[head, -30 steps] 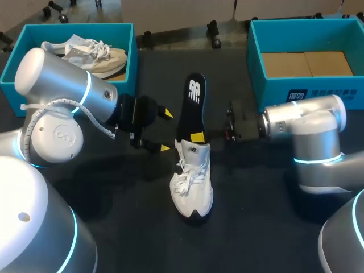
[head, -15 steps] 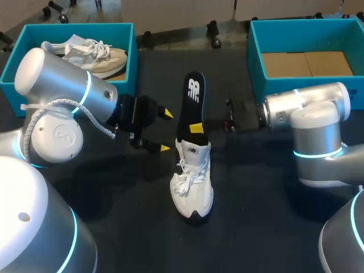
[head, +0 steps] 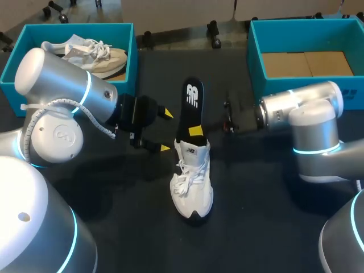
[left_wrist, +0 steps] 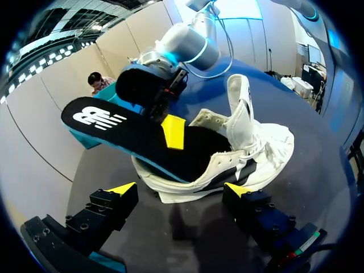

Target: Take the shoe out of the shoebox, open the shoe tongue, remove and reinsert the insole, then place the shoe into the shoebox

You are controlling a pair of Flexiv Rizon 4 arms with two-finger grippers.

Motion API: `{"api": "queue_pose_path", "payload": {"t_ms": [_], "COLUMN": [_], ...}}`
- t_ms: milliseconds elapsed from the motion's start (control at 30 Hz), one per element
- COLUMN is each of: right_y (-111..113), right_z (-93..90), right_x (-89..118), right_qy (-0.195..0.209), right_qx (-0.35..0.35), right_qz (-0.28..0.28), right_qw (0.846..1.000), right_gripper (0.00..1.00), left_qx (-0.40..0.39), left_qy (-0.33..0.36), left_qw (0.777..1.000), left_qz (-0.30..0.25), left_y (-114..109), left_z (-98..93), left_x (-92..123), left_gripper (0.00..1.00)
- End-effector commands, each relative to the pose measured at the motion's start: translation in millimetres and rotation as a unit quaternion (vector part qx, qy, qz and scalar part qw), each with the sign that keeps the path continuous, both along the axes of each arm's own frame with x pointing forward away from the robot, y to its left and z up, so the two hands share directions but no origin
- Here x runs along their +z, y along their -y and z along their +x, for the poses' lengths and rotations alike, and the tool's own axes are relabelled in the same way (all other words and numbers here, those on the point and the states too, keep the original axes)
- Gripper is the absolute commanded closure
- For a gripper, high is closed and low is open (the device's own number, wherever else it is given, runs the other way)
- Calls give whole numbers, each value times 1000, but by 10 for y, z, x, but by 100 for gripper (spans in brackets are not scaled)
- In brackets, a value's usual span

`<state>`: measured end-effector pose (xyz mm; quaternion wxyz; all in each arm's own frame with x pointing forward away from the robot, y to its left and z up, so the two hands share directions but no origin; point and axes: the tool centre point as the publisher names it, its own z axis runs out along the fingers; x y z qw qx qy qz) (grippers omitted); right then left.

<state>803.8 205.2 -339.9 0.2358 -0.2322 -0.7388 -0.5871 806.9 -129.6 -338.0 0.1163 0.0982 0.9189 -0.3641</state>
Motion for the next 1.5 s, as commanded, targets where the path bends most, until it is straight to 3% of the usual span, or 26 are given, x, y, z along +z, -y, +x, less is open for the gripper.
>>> {"api": "queue_pose_path", "payload": {"t_ms": [33, 333, 400, 433, 533, 667, 867, 900, 1500], "right_y": [-40, -23, 5, 12, 44, 59, 15, 15, -48], "right_z": [-102, -143, -99, -71, 16, 143, 232, 220, -175], "right_x": [-68, -72, 6, 57, 146, 163, 110, 87, -43], "right_qy": [-6, -7, 4, 11, 25, 30, 19, 17, -37], "right_qx": [-8, -23, -26, -27, -22, -10, 7, 6, -16], "right_qz": [-5, -18, -24, -28, -34, -38, -38, -38, -41], "right_qw": [1000, 1000, 999, 999, 999, 999, 999, 999, 998], "right_gripper": [100, 97, 89, 78, 77, 78, 96, 100, 100], "left_qx": [1, 1, 1, 1, 1, 1, 1, 1, 1], "left_qy": [0, 0, 0, 0, 0, 0, 0, 0, 0], "left_qw": [1000, 1000, 1000, 1000, 1000, 1000, 1000, 1000, 1000], "left_qz": [3, 3, 3, 3, 3, 3, 3, 3, 3], "left_y": [15, 15, 15, 15, 15, 15, 15, 15, 15], "left_z": [3, 3, 3, 3, 3, 3, 3, 3, 3], "left_x": [-3, -3, -3, -3, -3, -3, -3, -3, -3], "left_gripper": [0, 0, 0, 0, 0, 0, 0, 0, 0]}}
